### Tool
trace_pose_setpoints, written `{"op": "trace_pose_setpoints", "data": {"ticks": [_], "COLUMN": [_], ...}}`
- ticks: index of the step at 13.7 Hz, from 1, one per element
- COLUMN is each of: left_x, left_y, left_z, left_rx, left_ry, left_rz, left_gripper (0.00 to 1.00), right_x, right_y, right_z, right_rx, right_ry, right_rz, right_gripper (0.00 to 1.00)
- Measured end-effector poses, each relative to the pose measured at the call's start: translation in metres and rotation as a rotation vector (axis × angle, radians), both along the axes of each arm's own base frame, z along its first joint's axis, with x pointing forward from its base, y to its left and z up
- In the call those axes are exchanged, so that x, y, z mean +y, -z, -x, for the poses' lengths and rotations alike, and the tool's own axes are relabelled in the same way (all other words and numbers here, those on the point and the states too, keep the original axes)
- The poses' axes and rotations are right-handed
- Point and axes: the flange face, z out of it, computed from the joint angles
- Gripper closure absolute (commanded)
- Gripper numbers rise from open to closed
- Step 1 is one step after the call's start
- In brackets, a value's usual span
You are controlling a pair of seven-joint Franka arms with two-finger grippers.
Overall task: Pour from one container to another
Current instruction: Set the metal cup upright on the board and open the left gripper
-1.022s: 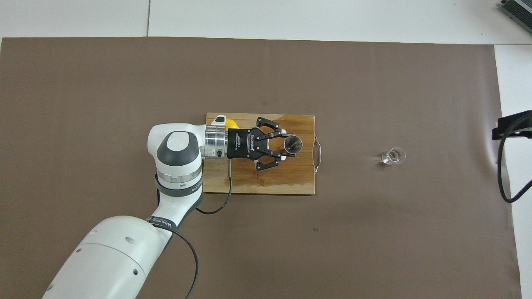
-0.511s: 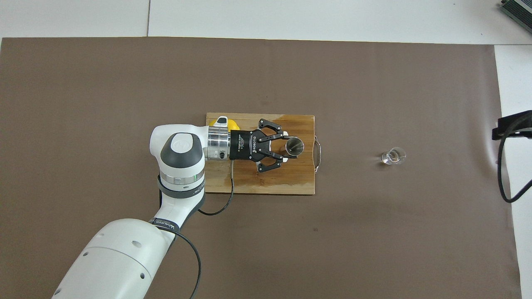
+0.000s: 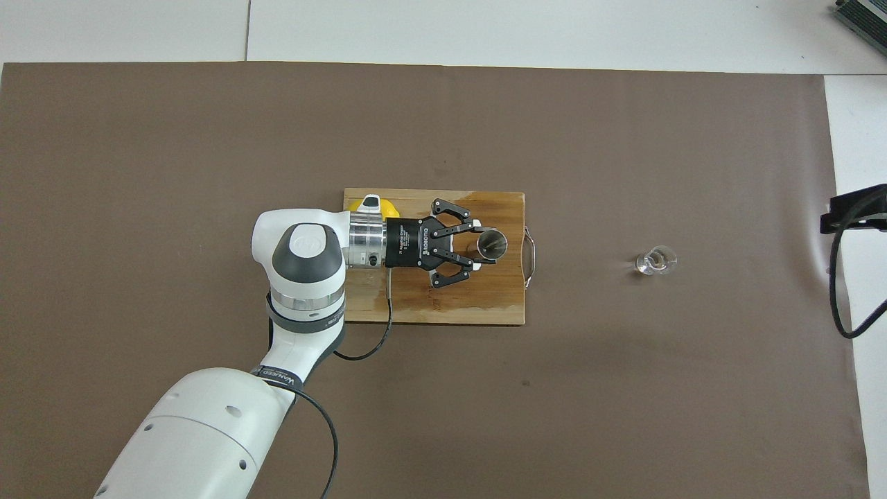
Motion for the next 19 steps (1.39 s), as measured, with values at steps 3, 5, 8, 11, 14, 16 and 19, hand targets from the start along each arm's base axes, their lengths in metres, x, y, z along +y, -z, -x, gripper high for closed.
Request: {"op": "trace_pose_setpoints", "data": {"ticks": [3, 5, 8, 11, 14, 16, 19], "left_x": [0.0000, 0.0001, 0.0002, 0.0004, 0.0011, 0.0029, 0.0079], "left_y": [0.0000, 0.0000, 0.0001, 0.0000, 0.0000, -0.0002, -0.0010], "left_z": [0.0000, 0.0000, -0.0001, -0.0002, -0.0006, -0.0018, -0.0052], "left_rx": [-0.001, -0.001, -0.001, -0.001, -0.002, -0.002, -0.002], "left_ry": [0.000, 0.000, -0.001, -0.001, -0.003, -0.006, -0.015], "left_rz": [-0.001, -0.001, -0.002, -0.003, -0.003, -0.005, -0.009], "left_gripper": [0.54, 0.42, 0.30, 0.12, 0.00, 0.00, 0.00], "right_x": [0.0000, 0.0000, 0.0000, 0.0000, 0.0000, 0.0000, 0.0000], "right_y": [0.0000, 0.0000, 0.0000, 0.0000, 0.0000, 0.0000, 0.0000], "right_z": [0.0000, 0.0000, 0.0000, 0.0000, 0.0000, 0.0000, 0.0000], "right_rx": [0.000, 0.000, 0.000, 0.000, 0.000, 0.000, 0.000], "right_ry": [0.000, 0.000, 0.000, 0.000, 0.000, 0.000, 0.000], "right_rz": [0.000, 0.000, 0.000, 0.000, 0.000, 0.000, 0.000], "right_gripper": [0.00, 0.00, 0.00, 0.00, 0.00, 0.00, 0.00]}}
